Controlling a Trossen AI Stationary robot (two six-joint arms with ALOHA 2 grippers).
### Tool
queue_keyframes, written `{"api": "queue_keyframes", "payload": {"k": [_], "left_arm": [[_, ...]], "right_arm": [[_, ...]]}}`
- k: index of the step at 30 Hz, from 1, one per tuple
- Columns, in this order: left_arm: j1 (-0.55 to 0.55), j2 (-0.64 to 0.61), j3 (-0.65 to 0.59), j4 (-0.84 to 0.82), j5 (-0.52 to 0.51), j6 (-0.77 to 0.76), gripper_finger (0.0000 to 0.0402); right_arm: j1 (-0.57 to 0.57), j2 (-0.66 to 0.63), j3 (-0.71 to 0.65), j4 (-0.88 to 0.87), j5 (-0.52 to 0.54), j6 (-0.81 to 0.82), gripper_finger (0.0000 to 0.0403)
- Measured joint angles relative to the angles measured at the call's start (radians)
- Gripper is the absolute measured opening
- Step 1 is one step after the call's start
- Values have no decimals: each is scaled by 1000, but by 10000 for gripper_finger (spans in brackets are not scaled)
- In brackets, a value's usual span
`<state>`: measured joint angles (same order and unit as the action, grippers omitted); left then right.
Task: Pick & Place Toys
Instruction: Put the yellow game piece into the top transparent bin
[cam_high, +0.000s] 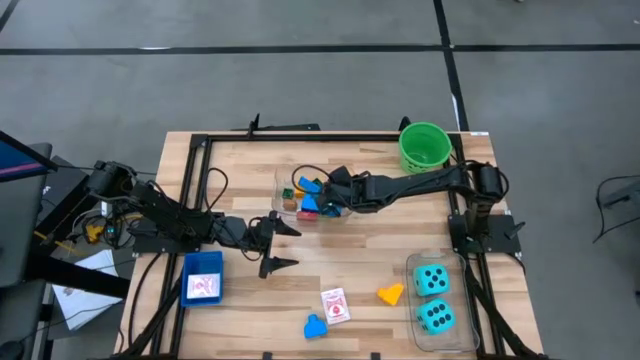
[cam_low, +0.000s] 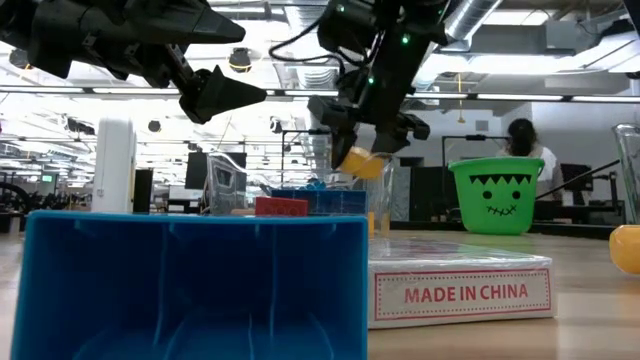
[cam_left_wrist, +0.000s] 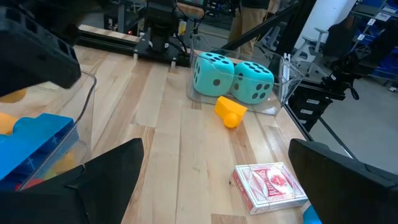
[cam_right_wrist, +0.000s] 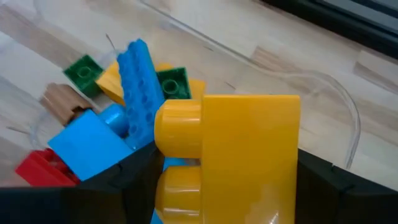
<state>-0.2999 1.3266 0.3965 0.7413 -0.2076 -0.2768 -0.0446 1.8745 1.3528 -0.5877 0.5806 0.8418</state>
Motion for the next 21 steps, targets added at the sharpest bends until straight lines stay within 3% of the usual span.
{"api": "queue_keyframes", "payload": {"k": [10, 21], "left_arm": [[0, 0, 0, 0, 0, 2, 398], [0, 0, 0, 0, 0, 2, 398]], "right_arm": [[-3, -1, 0, -1, 4, -11, 271], [6, -1, 0, -2, 33, -6, 325]]}}
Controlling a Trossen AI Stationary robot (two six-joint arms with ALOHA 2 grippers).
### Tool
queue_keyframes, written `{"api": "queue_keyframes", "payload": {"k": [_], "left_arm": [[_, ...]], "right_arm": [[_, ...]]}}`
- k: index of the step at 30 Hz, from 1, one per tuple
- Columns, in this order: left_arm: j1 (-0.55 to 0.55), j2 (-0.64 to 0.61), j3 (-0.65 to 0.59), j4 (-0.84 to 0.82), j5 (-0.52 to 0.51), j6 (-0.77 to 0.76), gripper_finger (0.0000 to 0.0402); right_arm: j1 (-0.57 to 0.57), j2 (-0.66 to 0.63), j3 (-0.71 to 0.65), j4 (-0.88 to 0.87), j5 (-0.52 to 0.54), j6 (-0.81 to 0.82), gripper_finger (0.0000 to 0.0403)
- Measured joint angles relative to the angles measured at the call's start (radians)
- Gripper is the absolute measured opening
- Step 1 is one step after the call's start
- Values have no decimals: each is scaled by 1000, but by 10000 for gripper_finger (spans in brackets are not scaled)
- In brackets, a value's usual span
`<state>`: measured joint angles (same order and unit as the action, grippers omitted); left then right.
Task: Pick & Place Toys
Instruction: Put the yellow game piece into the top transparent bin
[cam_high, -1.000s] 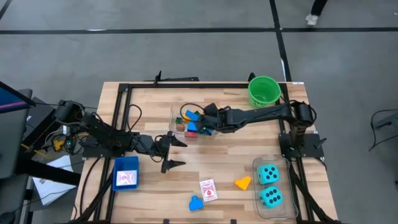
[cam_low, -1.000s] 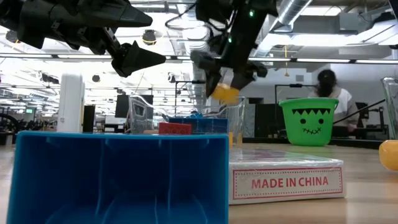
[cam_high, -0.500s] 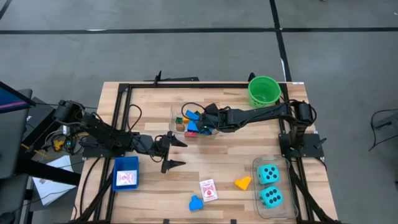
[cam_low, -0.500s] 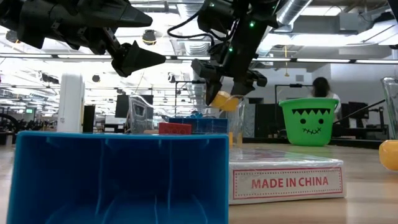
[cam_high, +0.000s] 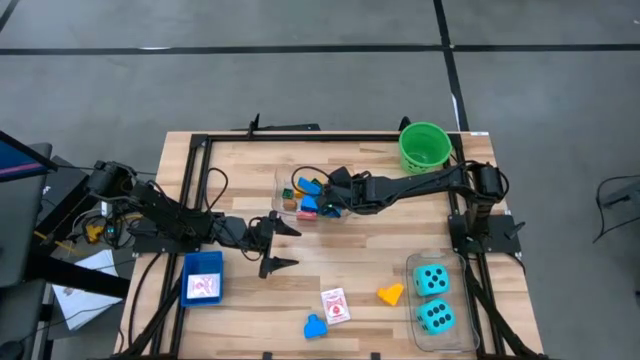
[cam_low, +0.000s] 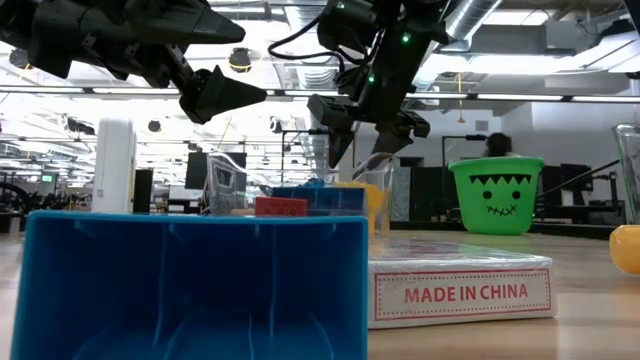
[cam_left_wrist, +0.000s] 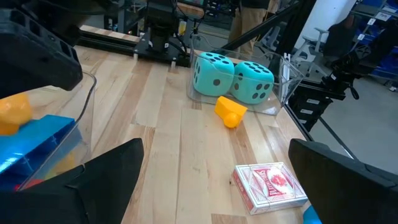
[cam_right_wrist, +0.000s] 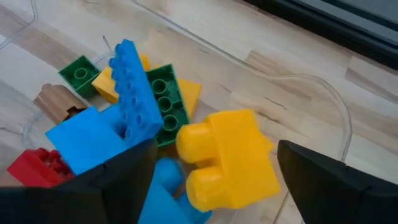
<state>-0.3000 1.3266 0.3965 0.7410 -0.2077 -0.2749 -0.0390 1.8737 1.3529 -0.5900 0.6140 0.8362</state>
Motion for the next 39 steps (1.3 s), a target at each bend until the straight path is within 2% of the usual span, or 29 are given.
{"api": "queue_keyframes", "payload": {"k": [13, 20, 28, 39], "left_arm": [[0, 0, 0, 0, 0, -3, 398], [0, 0, 0, 0, 0, -1, 398], [0, 0, 0, 0, 0, 0, 398], [0, 0, 0, 4, 0, 0, 398]], "right_arm": [[41, -4, 0, -1, 57, -4, 330], [99, -86, 2, 0, 120, -10, 330], [253, -176, 2, 3, 169, -18, 331], [466, -150, 1, -16, 144, 191, 331]]}}
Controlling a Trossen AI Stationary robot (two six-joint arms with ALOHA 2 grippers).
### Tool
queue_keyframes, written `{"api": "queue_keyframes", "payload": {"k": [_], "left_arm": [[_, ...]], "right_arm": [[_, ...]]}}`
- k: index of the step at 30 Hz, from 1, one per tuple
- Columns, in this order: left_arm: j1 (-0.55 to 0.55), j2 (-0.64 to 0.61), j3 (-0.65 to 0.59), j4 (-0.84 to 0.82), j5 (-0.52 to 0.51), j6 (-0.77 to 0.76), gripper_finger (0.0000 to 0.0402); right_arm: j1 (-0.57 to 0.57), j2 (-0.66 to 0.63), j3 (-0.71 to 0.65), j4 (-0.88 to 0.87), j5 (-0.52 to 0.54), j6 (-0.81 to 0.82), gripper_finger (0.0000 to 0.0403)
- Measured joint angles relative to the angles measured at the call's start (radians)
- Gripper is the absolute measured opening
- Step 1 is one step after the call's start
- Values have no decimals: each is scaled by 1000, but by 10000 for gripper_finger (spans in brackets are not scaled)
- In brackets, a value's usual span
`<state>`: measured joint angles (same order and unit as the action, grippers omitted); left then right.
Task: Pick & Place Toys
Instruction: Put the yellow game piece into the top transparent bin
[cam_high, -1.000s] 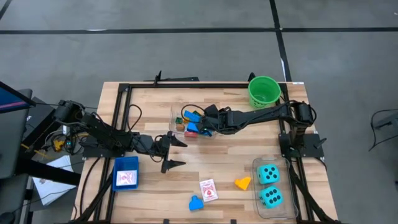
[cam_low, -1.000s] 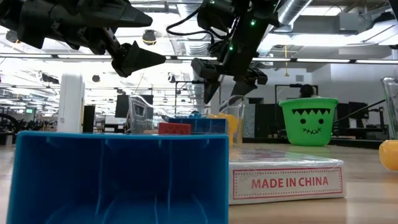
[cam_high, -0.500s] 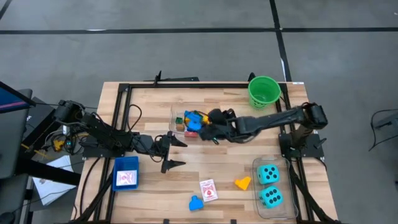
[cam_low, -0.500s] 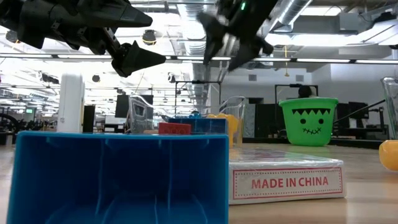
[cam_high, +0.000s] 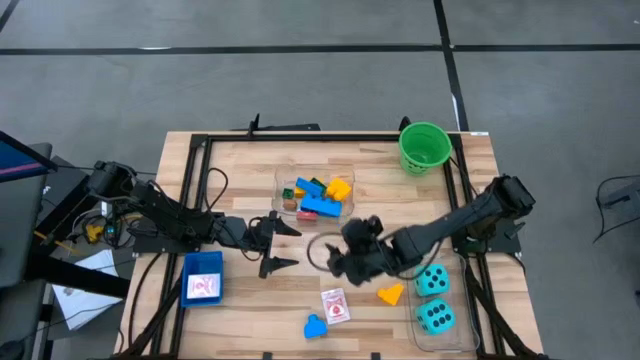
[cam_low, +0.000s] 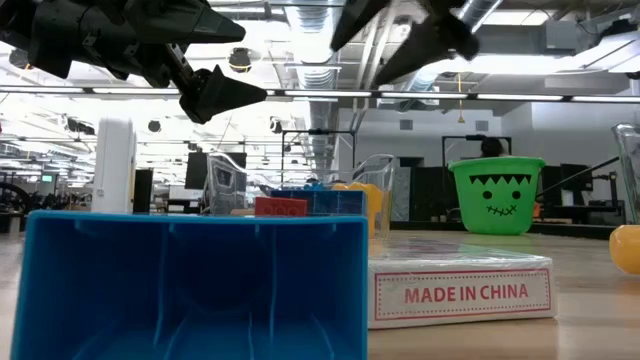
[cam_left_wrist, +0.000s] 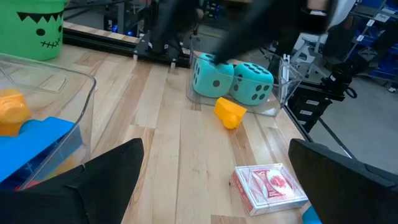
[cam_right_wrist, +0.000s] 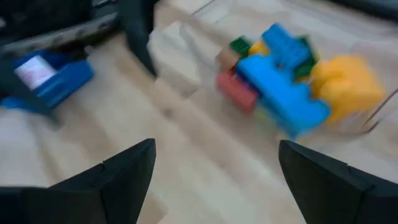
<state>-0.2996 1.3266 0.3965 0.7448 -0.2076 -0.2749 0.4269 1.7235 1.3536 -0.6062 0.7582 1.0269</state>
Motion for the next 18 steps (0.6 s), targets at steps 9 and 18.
{"api": "queue_keyframes", "payload": {"k": [9, 18], "left_arm": [[0, 0, 0, 5, 0, 0, 398], [0, 0, 0, 5, 0, 0, 398]], "right_arm": [[106, -1, 1, -11, -46, 148, 331], [109, 108, 15, -59, -420, 163, 331]]}}
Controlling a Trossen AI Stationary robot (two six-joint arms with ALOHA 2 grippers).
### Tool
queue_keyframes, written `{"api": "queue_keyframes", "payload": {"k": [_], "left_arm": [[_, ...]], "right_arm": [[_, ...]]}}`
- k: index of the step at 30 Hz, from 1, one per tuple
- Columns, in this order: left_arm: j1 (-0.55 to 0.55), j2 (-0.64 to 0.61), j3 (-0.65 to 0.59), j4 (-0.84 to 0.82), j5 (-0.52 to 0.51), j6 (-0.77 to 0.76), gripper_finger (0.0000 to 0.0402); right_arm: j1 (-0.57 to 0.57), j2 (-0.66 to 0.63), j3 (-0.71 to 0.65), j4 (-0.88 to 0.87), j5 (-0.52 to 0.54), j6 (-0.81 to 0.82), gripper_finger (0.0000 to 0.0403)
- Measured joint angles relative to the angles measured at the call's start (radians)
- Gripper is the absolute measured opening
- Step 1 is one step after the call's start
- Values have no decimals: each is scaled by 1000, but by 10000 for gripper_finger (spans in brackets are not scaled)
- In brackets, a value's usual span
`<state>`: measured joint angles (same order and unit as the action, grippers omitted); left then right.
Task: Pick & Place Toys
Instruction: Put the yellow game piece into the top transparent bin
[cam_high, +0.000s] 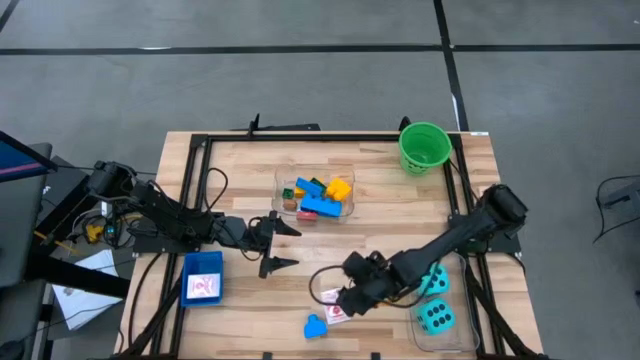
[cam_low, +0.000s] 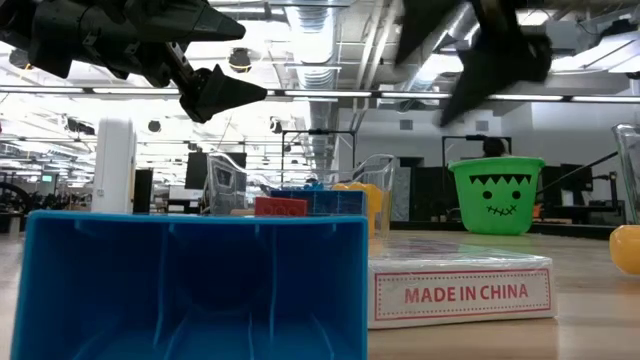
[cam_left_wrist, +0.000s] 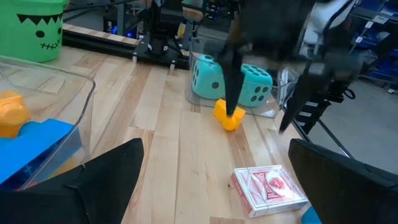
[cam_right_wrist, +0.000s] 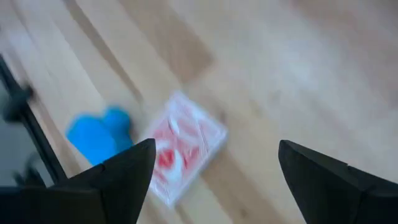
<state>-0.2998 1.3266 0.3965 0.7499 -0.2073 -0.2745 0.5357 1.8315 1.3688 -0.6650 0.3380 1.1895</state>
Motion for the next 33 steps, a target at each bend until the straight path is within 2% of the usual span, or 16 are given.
{"api": "queue_keyframes", "payload": {"k": [5, 10, 12, 16, 19, 24, 25, 33], "left_arm": [[0, 0, 0, 9, 0, 0, 398], [0, 0, 0, 11, 0, -3, 398], [-1, 0, 0, 15, -1, -3, 398], [-1, 0, 0, 18, -1, -3, 398], [-2, 0, 0, 14, -1, -3, 398], [-2, 0, 0, 19, -1, -3, 398], [-2, 0, 1, 20, 0, -4, 398], [-2, 0, 0, 19, 0, -18, 398]], "right_arm": [[-25, 65, 65, -101, -224, 8, 331], [-37, 101, 140, -232, -333, 38, 331], [-40, 110, 165, -362, -355, 44, 331], [-40, 143, 196, -450, -394, 25, 331], [-46, 172, 205, -394, -419, -9, 330], [-38, 225, 225, -470, -473, -100, 318], [-36, 238, 233, -518, -476, -115, 315], [-32, 252, 243, -548, -463, -216, 311]]}}
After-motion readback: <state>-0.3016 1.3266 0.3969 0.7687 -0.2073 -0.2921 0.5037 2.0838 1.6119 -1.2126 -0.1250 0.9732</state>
